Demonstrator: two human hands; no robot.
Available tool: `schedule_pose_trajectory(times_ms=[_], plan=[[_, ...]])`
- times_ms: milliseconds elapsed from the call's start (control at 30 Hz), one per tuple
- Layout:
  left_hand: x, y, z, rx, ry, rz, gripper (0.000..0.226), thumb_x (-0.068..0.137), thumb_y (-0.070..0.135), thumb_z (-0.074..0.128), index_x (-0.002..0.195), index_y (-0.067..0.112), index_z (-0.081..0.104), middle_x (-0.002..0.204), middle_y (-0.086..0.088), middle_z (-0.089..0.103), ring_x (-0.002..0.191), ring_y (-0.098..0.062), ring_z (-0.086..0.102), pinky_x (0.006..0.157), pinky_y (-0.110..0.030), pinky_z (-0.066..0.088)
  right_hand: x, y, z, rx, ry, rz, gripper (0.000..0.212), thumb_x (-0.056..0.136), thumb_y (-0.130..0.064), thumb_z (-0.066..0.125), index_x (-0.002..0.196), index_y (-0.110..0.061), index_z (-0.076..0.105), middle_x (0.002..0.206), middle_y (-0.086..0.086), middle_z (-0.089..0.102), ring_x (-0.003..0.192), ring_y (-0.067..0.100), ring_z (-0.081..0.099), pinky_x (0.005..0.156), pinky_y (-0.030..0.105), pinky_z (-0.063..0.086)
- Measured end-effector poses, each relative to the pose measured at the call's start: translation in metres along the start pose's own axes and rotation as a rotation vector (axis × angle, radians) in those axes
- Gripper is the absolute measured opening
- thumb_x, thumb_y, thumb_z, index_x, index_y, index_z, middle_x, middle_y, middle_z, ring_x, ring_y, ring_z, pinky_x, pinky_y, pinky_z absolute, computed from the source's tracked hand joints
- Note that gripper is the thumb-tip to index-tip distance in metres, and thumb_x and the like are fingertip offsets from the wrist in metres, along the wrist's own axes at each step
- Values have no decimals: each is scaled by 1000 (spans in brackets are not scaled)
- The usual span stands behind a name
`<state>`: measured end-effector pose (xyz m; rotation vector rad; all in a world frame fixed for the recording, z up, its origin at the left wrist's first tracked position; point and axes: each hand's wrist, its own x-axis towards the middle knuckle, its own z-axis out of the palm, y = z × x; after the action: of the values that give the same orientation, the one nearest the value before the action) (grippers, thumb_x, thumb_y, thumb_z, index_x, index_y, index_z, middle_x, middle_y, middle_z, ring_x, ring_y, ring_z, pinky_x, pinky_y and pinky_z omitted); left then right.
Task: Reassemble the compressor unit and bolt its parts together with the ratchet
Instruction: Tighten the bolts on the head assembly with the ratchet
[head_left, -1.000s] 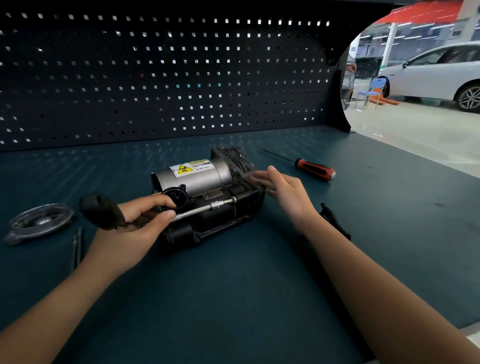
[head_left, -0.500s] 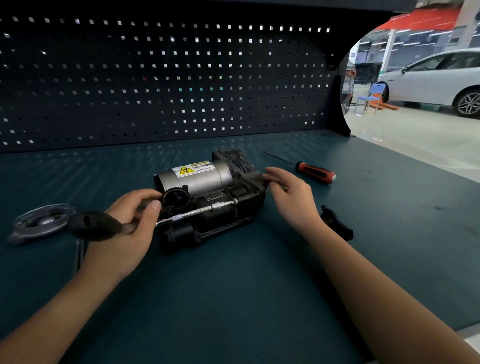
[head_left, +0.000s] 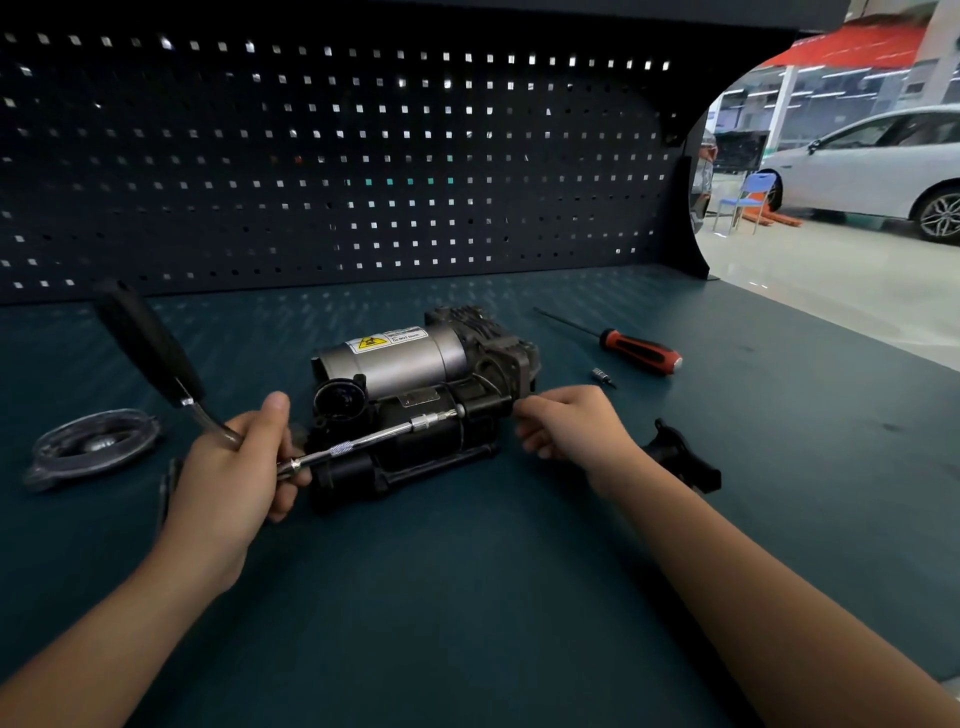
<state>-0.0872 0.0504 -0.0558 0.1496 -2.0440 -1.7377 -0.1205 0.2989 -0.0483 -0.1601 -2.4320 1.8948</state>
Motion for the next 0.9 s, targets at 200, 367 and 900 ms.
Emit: schedule_pose_trajectory(times_ms=[200, 367, 900], plan=[[-2, 3, -2, 47, -86, 16, 46, 97, 38, 39, 61, 8, 43, 41, -2, 53, 30, -7, 37, 33, -18, 31, -10, -9, 7, 415, -88, 194, 17, 90, -15, 56, 76, -7, 61, 50, -1, 60, 43, 9, 52, 40, 17, 41], [-6, 3, -12, 409, -107, 485, 38, 90, 47, 53, 62, 21, 48, 59, 2, 55, 47, -9, 48, 45, -16, 34, -17, -6, 17, 623, -54, 276, 12, 86, -14, 63, 75, -9, 60, 58, 0, 62, 51, 9, 56, 43, 17, 46], [-6, 1, -7, 318, -82, 361, 29, 87, 28, 59, 61, 18, 49, 49, -2, 51, 41, -4, 42, 44, -18, 34, -29, -5, 42, 889, 86, 249, 15, 93, -19, 57, 83, -8, 56, 87, 6, 55, 76, 14, 61, 60, 22, 53]])
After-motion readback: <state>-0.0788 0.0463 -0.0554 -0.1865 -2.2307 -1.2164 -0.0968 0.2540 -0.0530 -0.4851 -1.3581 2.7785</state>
